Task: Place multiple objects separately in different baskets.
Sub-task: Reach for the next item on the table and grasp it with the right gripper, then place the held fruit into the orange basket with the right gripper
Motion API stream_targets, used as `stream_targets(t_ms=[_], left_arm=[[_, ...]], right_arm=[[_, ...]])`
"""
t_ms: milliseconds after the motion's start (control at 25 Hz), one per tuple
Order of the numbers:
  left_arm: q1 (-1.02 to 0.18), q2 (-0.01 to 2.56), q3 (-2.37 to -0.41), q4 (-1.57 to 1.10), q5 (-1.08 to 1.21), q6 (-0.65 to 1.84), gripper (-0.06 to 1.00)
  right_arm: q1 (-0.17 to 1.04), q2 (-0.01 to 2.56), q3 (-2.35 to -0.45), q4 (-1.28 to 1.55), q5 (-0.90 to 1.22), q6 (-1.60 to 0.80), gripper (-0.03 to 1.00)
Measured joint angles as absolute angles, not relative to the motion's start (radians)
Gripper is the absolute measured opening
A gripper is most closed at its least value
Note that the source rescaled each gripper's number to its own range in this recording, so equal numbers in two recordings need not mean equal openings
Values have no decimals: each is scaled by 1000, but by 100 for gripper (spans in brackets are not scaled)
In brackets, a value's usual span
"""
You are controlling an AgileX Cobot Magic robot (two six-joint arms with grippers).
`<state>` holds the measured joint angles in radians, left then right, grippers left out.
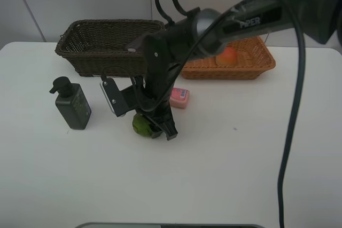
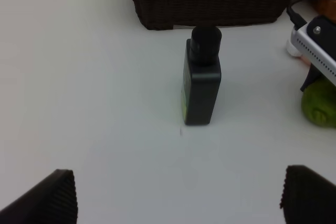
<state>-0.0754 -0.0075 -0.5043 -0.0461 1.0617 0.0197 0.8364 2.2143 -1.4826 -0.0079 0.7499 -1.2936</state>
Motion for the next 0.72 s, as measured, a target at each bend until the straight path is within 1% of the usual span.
stream_targets(t_ms=[720], left_arm=[[-75,-8,-504,-46,1062,20,100]], right_arm=[[836,2187,-1479,31,764,-1288,66]])
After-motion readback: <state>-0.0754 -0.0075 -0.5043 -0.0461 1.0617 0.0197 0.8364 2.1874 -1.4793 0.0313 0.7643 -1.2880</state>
